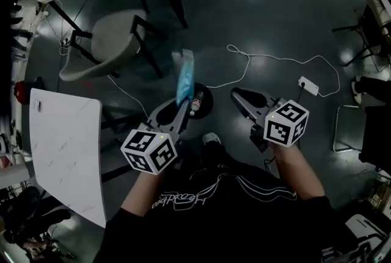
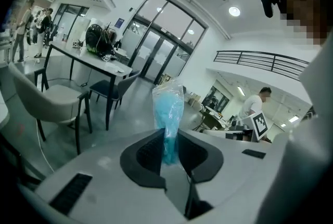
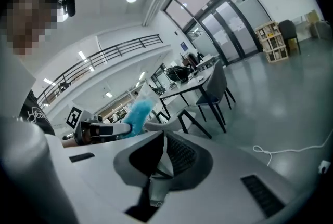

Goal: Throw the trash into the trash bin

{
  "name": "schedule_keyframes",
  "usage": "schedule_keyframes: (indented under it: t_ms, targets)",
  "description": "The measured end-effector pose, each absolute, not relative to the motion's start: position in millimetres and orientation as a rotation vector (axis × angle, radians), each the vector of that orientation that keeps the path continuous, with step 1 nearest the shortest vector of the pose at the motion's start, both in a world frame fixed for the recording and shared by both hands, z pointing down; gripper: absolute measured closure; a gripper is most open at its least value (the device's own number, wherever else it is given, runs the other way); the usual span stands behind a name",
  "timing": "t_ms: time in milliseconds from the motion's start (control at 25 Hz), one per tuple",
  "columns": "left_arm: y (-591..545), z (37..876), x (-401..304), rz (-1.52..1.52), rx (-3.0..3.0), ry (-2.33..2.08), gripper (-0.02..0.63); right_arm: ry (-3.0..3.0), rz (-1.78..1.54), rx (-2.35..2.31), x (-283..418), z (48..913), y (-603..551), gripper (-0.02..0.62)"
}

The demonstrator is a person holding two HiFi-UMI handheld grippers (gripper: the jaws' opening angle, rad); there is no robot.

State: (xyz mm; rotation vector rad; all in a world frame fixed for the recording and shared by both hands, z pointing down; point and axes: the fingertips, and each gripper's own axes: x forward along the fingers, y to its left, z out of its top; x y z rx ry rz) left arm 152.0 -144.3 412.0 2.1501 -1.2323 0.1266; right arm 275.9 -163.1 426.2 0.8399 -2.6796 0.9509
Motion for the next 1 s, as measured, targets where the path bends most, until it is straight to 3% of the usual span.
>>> schedule_keyframes:
  t_ms: [480, 1000]
  targets:
    - [-99, 670, 129, 0.432, 1.79, -1.17, 0.56, -2.295, 1.327, 0.736, 246, 657, -141, 0.549]
    - [-89, 833, 137, 0.743, 1.691, -1.035, 0.559, -2.136, 1.413, 0.754, 224, 760, -120, 0.549]
